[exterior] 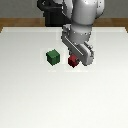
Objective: Place the red cube on top of the green cube.
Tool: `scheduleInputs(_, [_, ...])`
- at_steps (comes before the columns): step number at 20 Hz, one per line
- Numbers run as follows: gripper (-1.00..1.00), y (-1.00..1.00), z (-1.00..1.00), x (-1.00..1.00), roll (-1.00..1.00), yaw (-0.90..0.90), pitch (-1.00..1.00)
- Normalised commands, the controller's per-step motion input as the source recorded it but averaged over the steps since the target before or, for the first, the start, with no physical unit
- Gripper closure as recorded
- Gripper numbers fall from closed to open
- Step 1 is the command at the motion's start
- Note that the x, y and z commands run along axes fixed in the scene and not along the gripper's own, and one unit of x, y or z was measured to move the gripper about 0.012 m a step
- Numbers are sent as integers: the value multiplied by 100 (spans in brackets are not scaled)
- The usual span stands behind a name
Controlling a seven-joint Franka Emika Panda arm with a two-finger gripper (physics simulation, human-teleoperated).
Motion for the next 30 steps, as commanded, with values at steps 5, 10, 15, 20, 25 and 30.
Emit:
scheduleInputs(5, [-100, 0, 0, 0, 0, 0, 0])
scheduleInputs(10, [-100, 0, -60, 0, 0, 0, 0])
scheduleInputs(15, [100, 0, 0, 0, 0, 0, 0])
scheduleInputs(20, [100, 0, 20, 0, 0, 0, 0])
scheduleInputs(25, [100, 0, 60, 0, 0, 0, 0])
scheduleInputs(30, [100, 0, 100, 0, 0, 0, 0])
